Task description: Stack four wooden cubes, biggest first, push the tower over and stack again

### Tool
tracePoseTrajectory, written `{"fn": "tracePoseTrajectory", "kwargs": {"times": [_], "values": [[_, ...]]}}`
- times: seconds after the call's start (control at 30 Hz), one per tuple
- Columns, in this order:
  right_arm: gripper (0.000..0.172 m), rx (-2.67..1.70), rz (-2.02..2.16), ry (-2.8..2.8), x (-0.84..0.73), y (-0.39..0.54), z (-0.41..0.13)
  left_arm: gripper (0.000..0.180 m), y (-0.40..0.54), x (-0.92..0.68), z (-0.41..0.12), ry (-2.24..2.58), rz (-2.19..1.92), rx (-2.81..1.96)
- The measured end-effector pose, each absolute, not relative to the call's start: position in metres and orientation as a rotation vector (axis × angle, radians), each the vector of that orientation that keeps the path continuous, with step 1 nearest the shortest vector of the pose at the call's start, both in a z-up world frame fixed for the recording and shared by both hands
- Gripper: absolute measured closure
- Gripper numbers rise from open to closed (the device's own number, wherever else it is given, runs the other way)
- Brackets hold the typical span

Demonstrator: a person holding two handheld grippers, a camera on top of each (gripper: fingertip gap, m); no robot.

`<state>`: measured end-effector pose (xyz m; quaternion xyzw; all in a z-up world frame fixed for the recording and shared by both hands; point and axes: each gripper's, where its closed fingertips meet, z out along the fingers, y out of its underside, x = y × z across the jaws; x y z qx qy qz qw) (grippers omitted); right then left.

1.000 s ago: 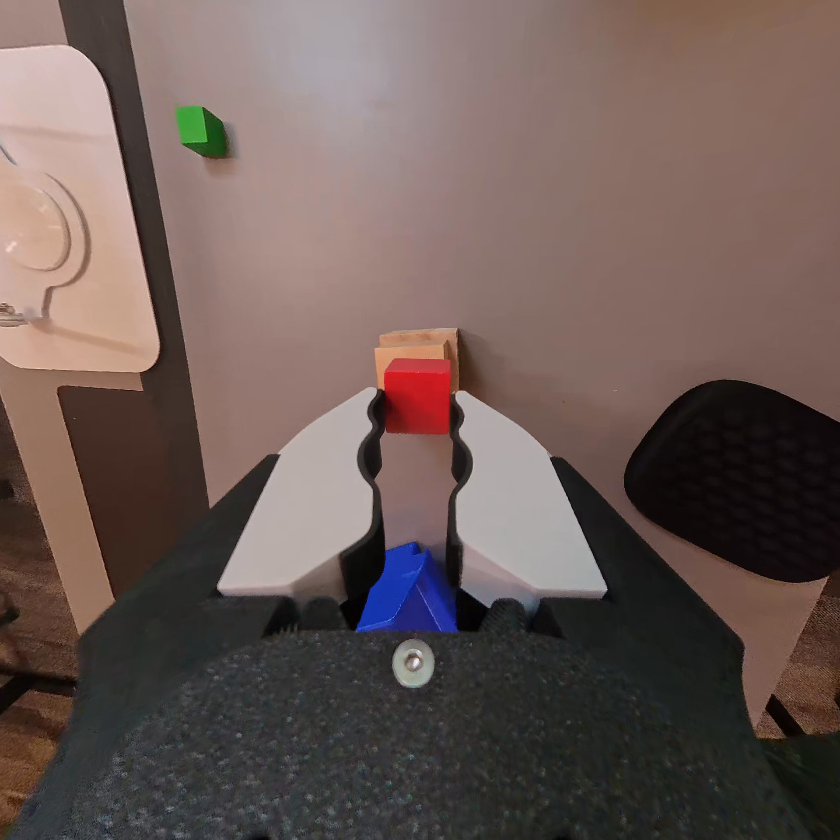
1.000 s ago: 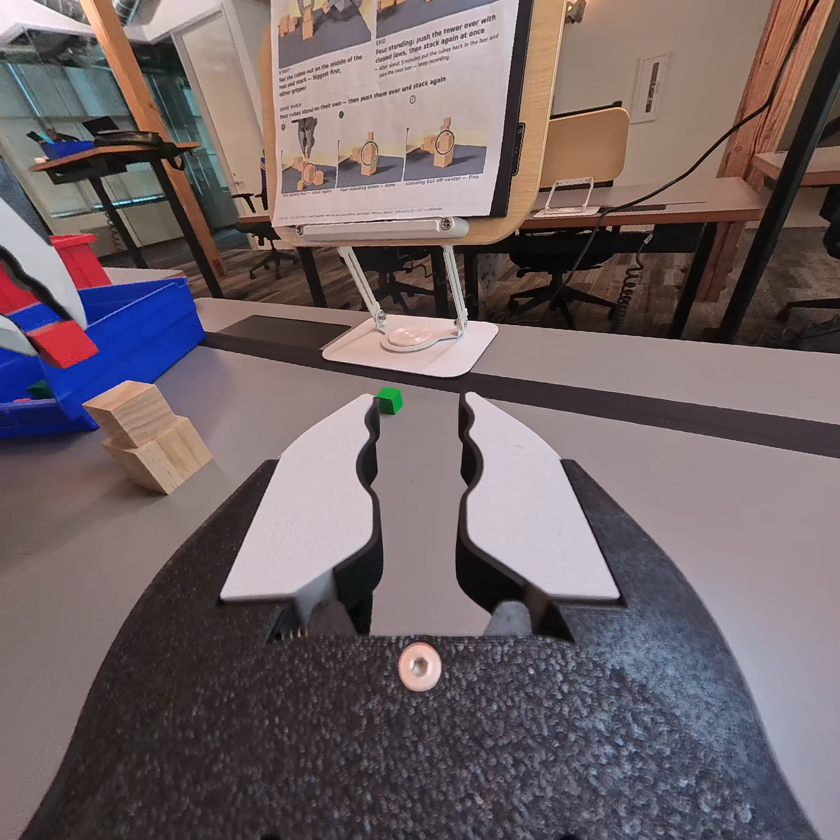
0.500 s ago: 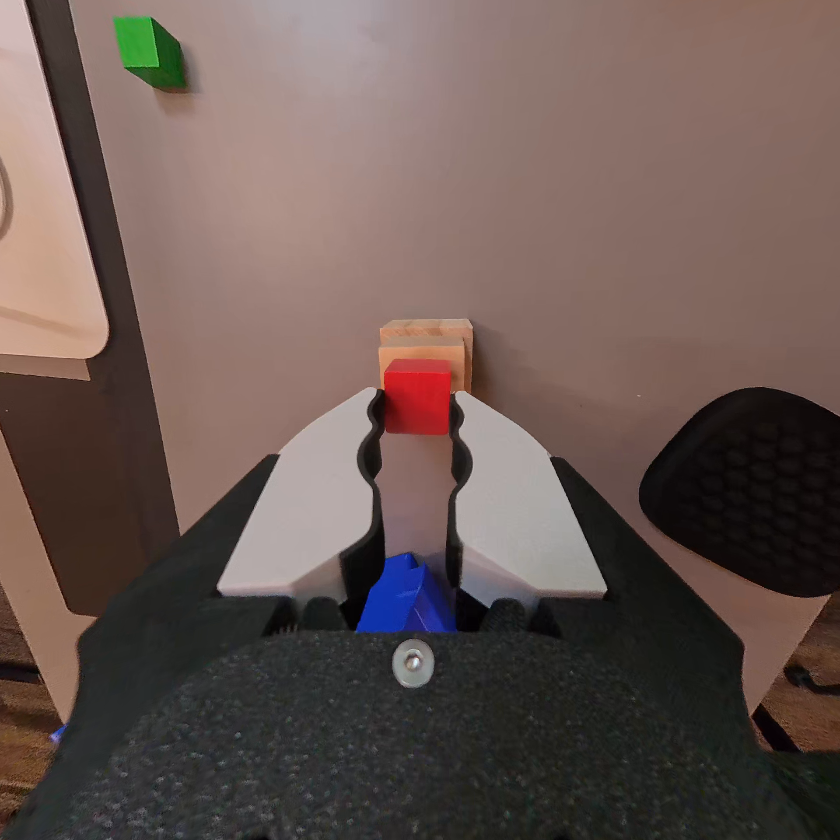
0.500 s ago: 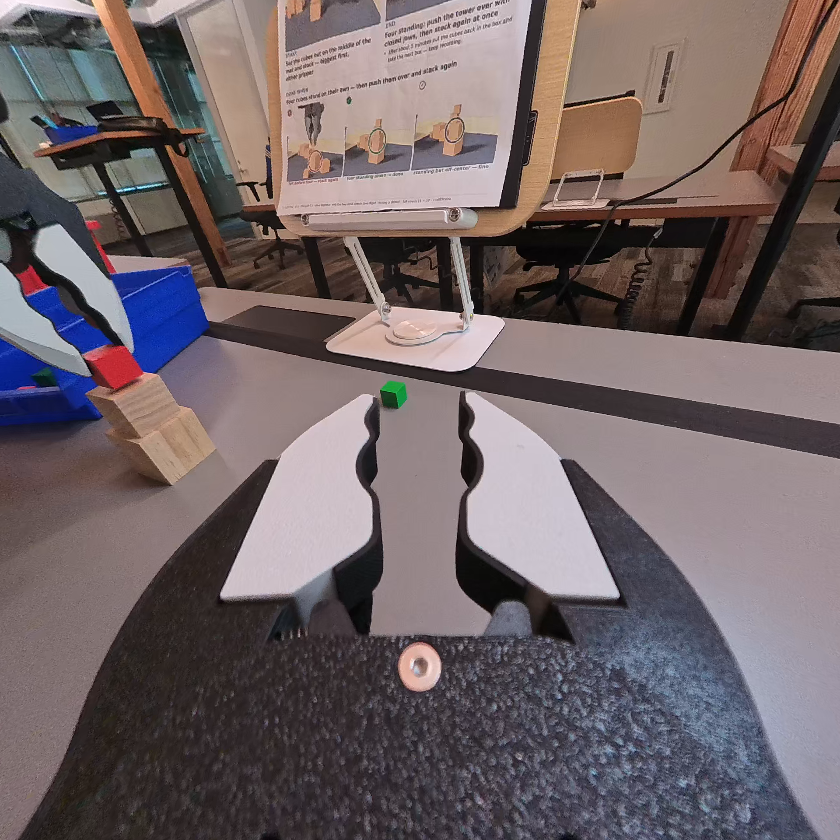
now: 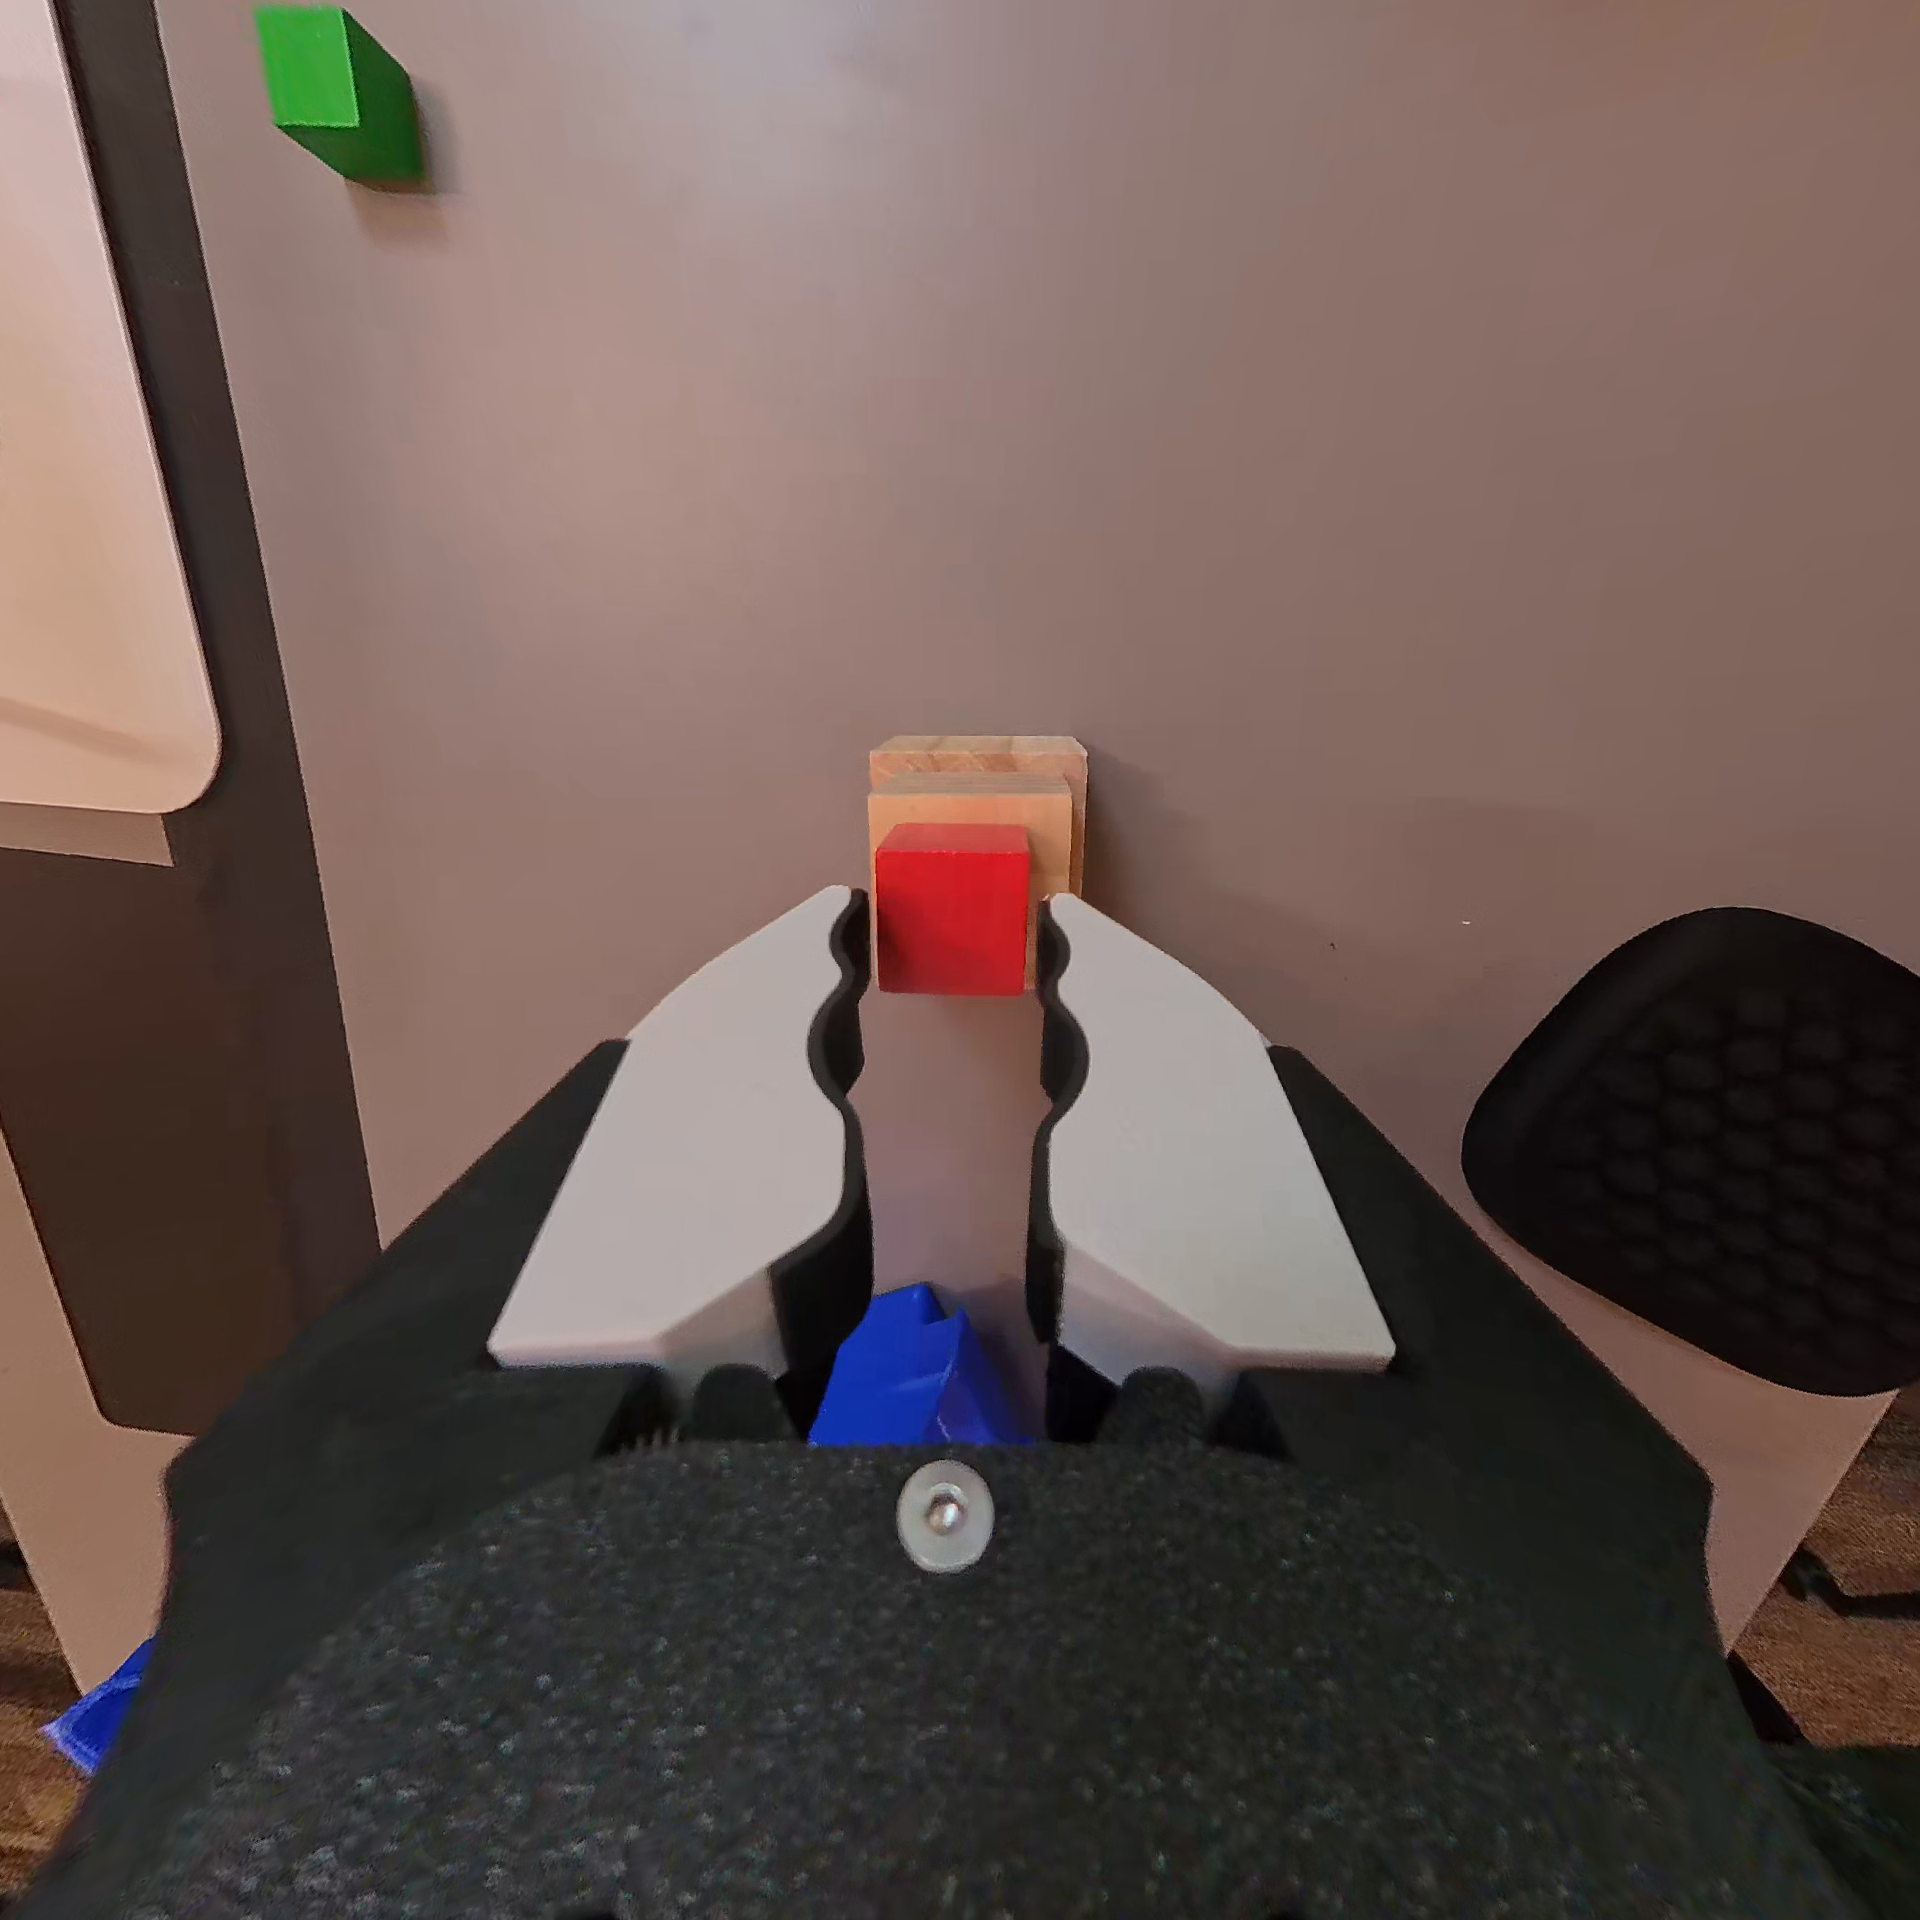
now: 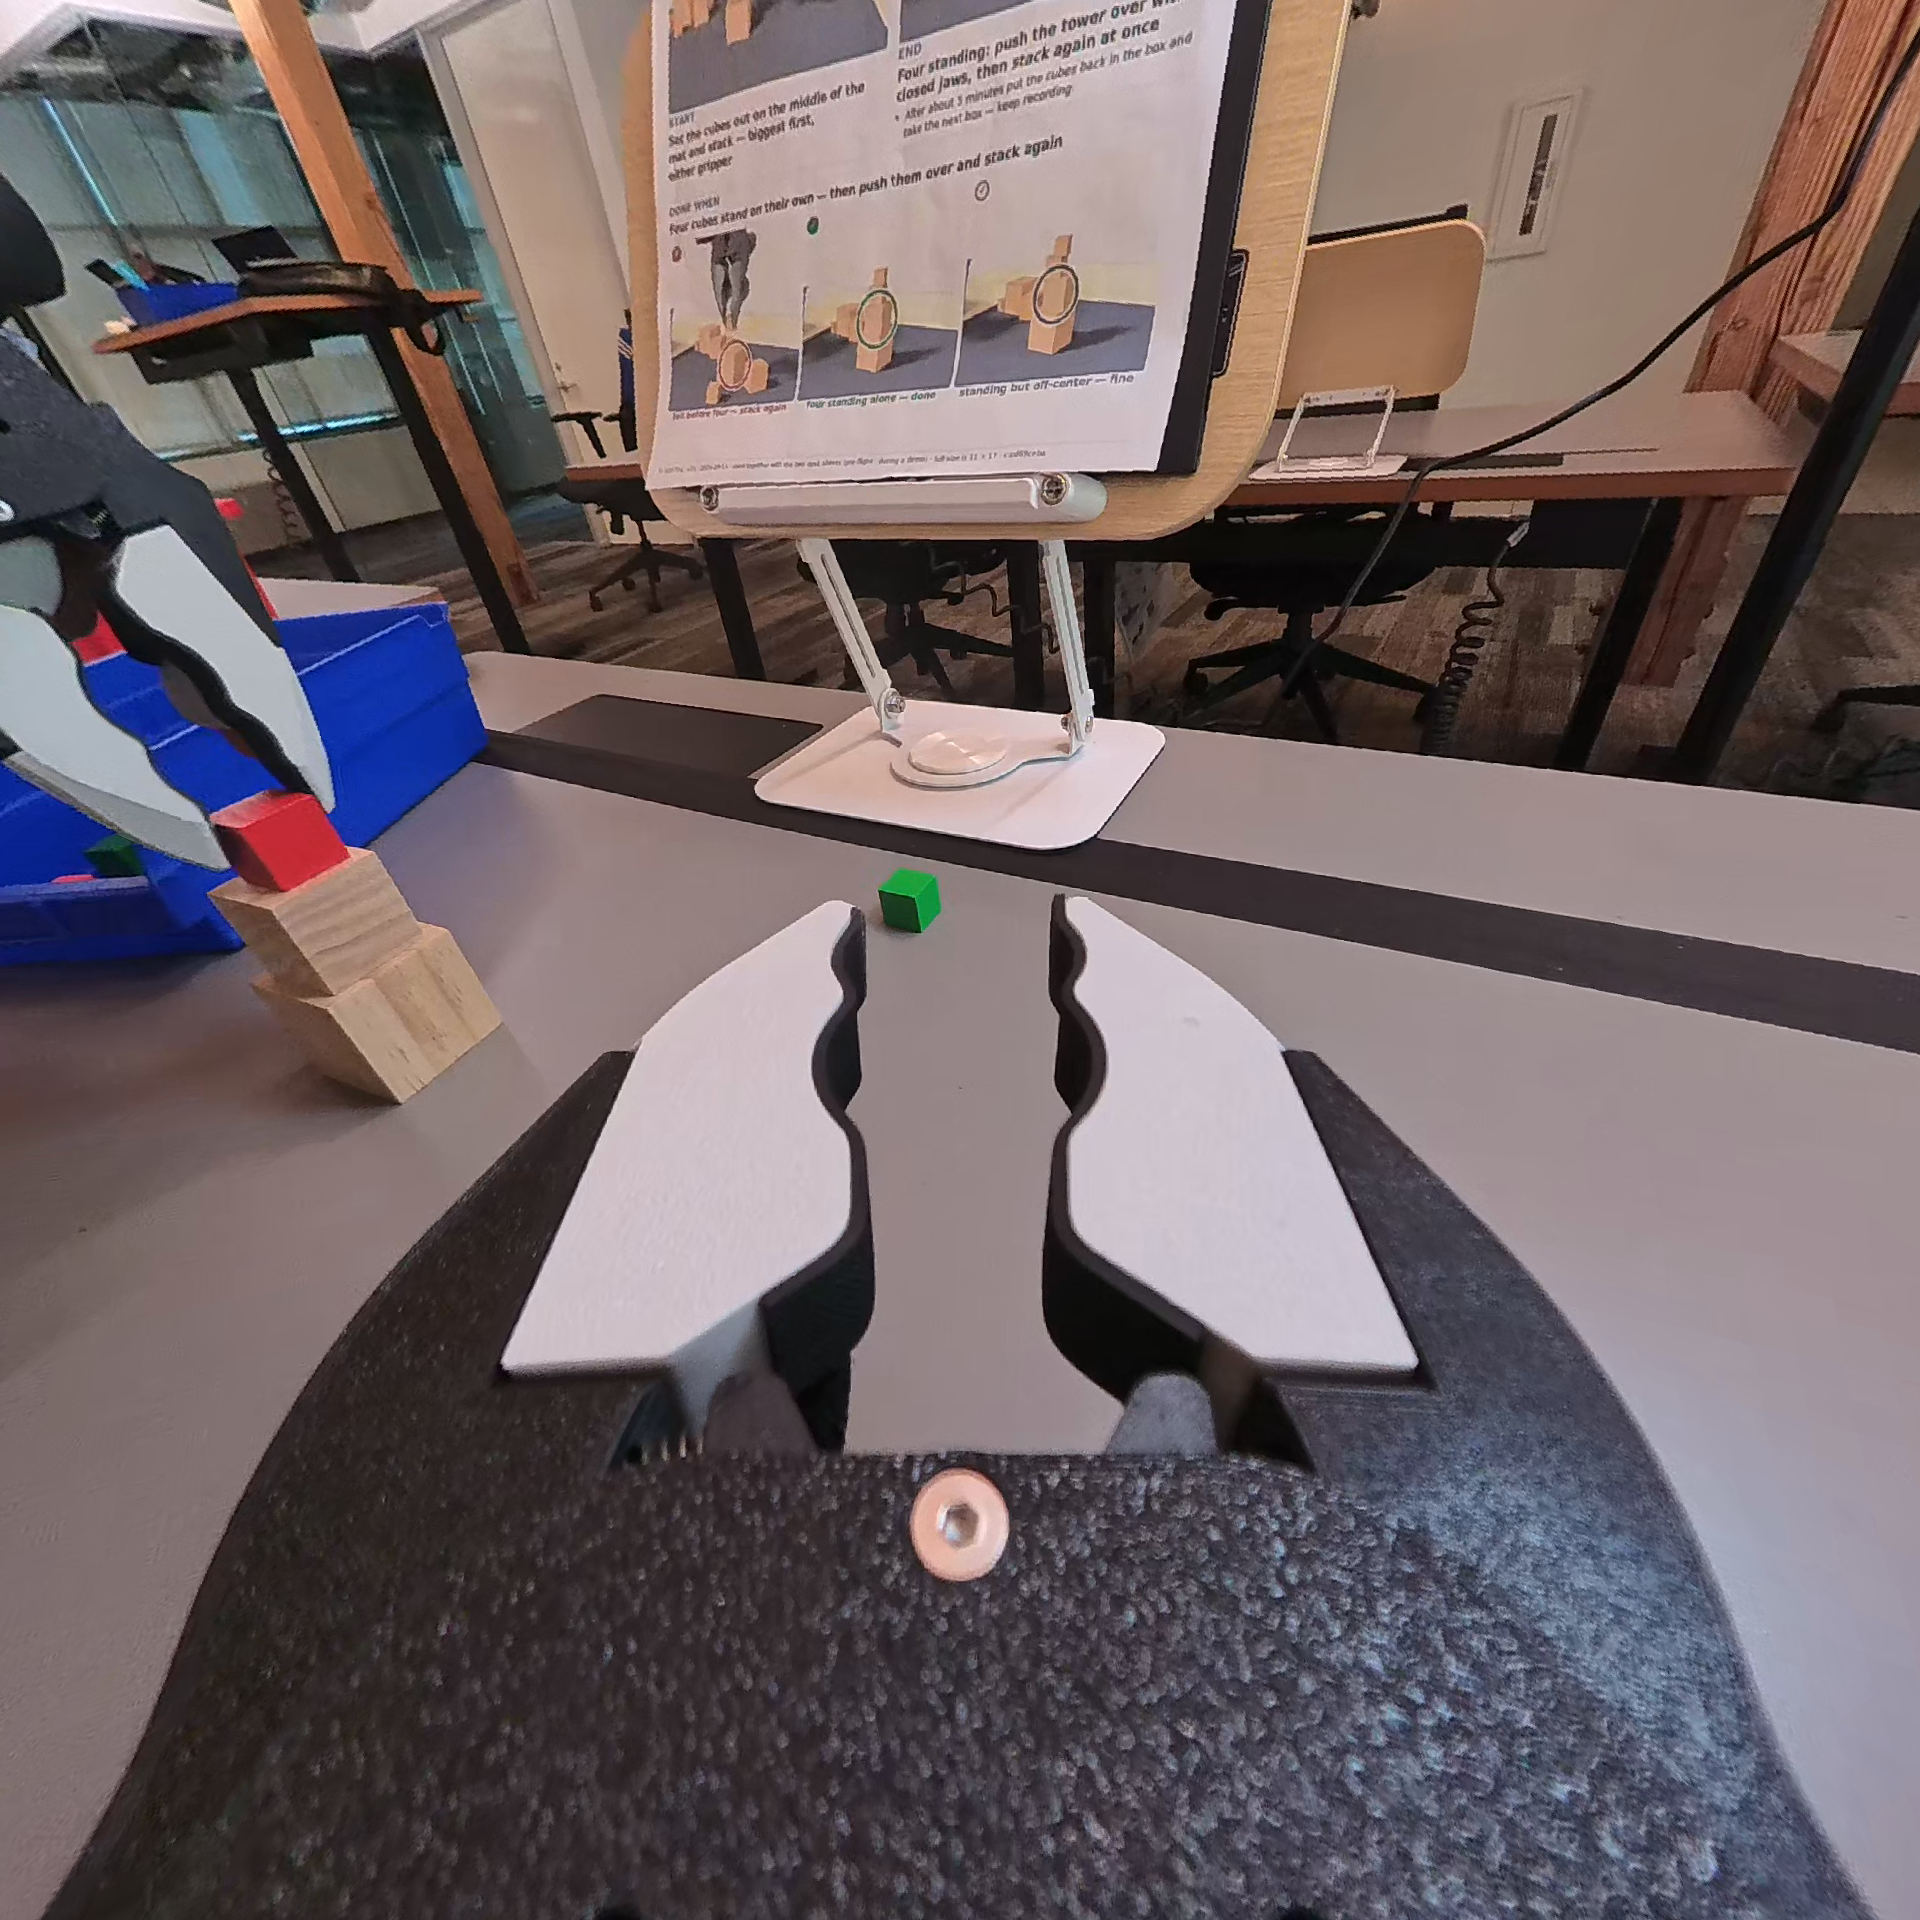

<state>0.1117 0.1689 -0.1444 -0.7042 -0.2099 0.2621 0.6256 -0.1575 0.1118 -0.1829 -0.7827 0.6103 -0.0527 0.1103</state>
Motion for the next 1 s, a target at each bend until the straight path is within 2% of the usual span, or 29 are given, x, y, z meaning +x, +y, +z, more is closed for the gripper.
{"fn": "tracePoseTrajectory", "kwargs": {"times": [0.33,0.57,0.73,0.87,1.0], "values": [[0.138,-1.616,0.602,-0.479,0.112,0.169,-0.144,0.148,0.115,-0.151,-0.156,1.652,-0.240,-2.170],[0.137,-1.626,0.600,-0.489,0.110,0.169,-0.148,0.159,0.125,-0.133,-0.118,1.261,-0.343,-1.888],[0.135,-1.642,0.607,-0.513,0.105,0.170,-0.155,0.180,0.115,-0.139,-0.091,0.796,-0.444,-1.658],[0.130,-1.713,0.596,-0.642,0.088,0.176,-0.173,0.180,0.103,-0.156,-0.092,0.483,-0.486,-1.517],[0.124,-1.782,0.551,-0.851,0.058,0.194,-0.195,0.180,0.101,-0.176,-0.099,0.369,-0.405,-1.450]]}}
